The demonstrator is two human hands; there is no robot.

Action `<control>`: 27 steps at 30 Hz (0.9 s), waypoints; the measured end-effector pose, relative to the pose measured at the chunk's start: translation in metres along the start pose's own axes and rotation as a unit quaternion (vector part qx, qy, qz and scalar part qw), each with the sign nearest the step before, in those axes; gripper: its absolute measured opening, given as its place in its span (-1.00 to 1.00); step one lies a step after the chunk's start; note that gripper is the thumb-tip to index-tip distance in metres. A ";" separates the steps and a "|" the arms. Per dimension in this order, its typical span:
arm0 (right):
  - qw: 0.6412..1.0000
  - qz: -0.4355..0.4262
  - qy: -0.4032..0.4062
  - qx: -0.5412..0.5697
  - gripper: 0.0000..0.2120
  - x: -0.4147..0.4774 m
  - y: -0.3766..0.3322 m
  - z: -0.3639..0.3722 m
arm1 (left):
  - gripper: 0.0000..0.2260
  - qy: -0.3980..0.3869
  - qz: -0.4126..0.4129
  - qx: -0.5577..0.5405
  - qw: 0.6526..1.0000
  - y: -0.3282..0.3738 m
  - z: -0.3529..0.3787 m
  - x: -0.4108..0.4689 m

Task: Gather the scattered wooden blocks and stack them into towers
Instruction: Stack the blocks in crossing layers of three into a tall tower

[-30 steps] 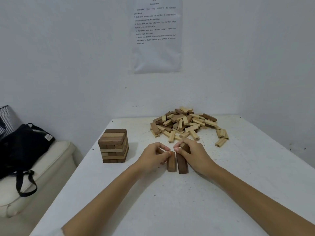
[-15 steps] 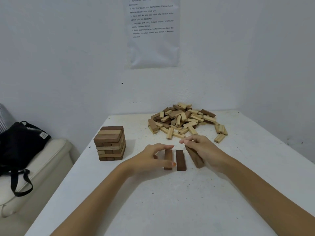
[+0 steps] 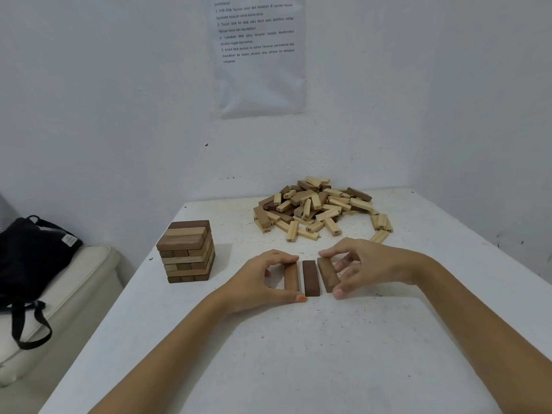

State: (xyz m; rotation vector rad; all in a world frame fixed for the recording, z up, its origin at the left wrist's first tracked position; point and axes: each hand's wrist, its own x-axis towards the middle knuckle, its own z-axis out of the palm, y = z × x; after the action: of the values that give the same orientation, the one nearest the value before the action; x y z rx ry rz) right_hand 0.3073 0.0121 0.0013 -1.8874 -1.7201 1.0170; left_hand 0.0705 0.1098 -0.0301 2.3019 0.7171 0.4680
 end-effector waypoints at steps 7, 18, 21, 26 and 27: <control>0.997 -0.073 0.033 -0.003 -0.27 0.008 0.001 0.013 | -0.37 0.023 0.000 -0.006 1.000 0.000 0.003 -0.001; 0.986 -0.141 0.094 -0.005 -0.37 0.016 -0.001 0.033 | -0.36 0.039 -0.008 -0.015 0.999 -0.005 0.003 -0.001; 0.985 -0.142 0.103 0.001 -0.39 0.018 0.002 0.034 | -0.27 0.005 -0.013 -0.021 1.000 -0.006 -0.001 -0.001; 0.984 -0.144 0.104 -0.003 -0.41 0.022 0.002 0.035 | -0.21 -0.033 -0.015 -0.041 0.998 -0.006 -0.008 -0.004; 0.984 -0.145 0.103 -0.004 -0.41 0.022 0.002 0.035 | -0.23 -0.027 -0.014 -0.042 0.999 -0.006 -0.009 -0.003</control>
State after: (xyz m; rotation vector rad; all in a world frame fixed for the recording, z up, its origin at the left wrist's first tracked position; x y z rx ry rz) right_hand 0.2826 0.0265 -0.0292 -1.6189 -1.8078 0.6802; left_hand 0.0613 0.1159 -0.0287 2.2141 0.6901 0.4130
